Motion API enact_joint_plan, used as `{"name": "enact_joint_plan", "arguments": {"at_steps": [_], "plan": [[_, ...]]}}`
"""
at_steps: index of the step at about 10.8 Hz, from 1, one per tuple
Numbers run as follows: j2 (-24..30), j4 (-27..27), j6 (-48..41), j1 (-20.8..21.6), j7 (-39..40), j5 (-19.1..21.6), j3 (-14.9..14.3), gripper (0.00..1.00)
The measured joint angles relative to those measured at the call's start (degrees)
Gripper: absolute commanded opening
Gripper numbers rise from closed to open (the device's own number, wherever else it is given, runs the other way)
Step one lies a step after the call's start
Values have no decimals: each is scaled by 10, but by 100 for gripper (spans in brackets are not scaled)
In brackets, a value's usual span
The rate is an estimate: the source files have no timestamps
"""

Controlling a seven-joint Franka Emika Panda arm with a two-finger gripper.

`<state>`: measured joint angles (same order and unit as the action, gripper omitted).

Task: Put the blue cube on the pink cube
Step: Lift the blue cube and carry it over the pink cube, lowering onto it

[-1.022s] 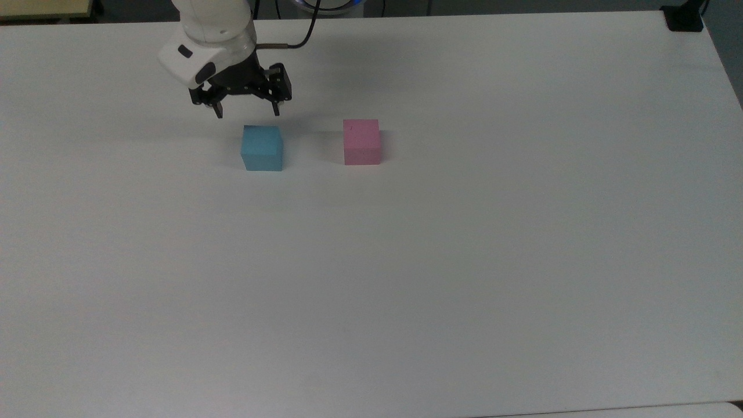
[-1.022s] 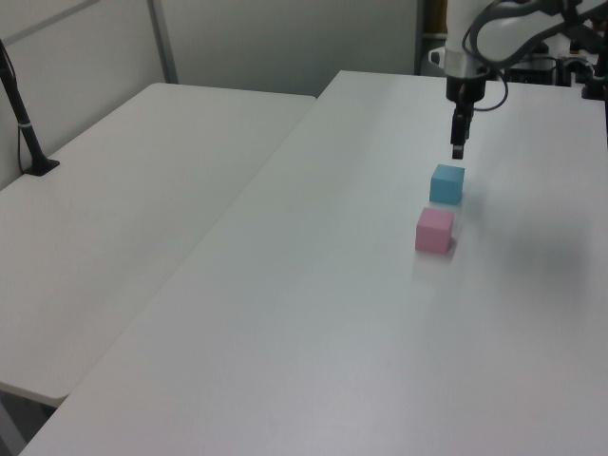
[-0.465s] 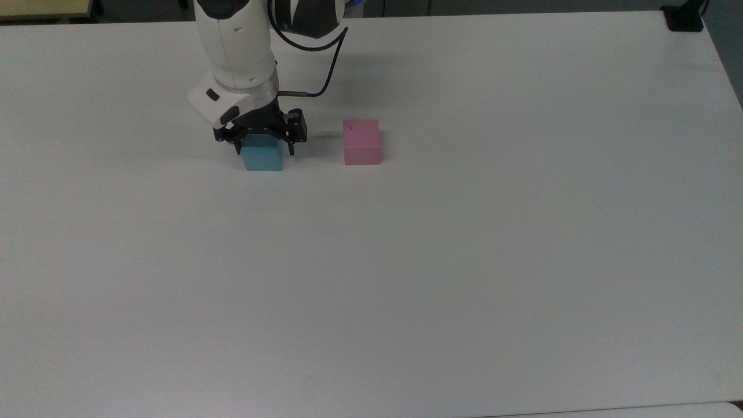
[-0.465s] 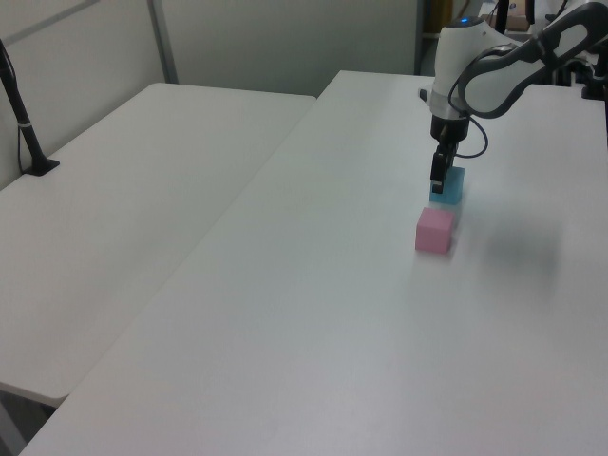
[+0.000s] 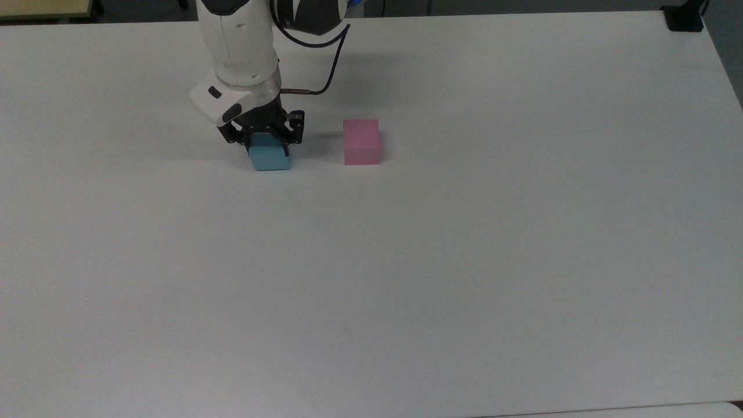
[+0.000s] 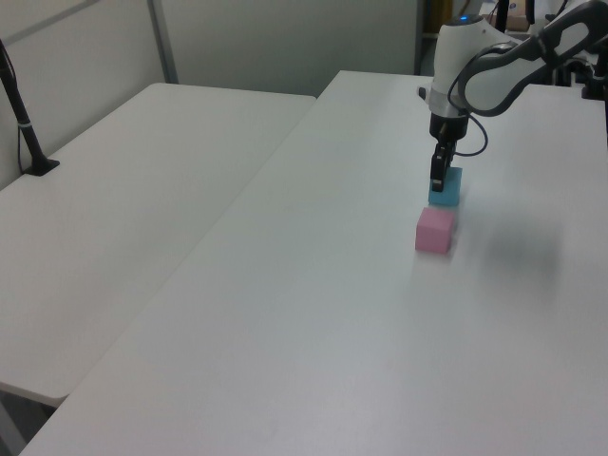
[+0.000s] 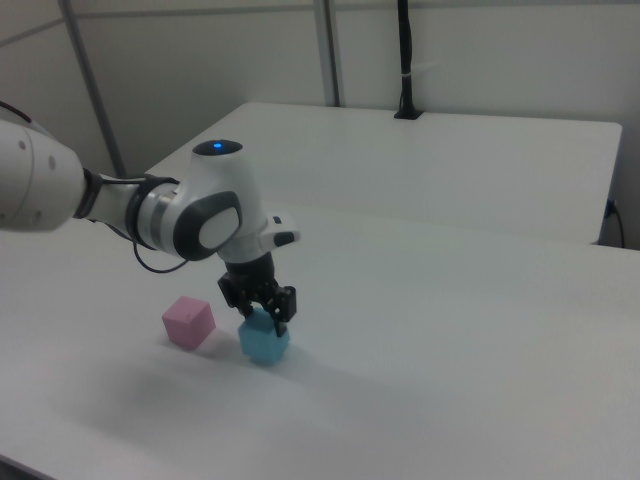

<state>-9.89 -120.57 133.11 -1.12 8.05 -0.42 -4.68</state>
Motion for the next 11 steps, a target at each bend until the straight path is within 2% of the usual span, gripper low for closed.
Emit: {"name": "enact_joint_plan", "arguments": {"at_steps": [2, 5, 8, 11], "plan": [[36, 4, -57, 8, -18, 0, 24, 56], [87, 4, -89, 16, -107, 0, 88, 56], [85, 4, -89, 18, -163, 0, 129, 56], [77, 4, -89, 23, -188, -1, 146, 56]]}}
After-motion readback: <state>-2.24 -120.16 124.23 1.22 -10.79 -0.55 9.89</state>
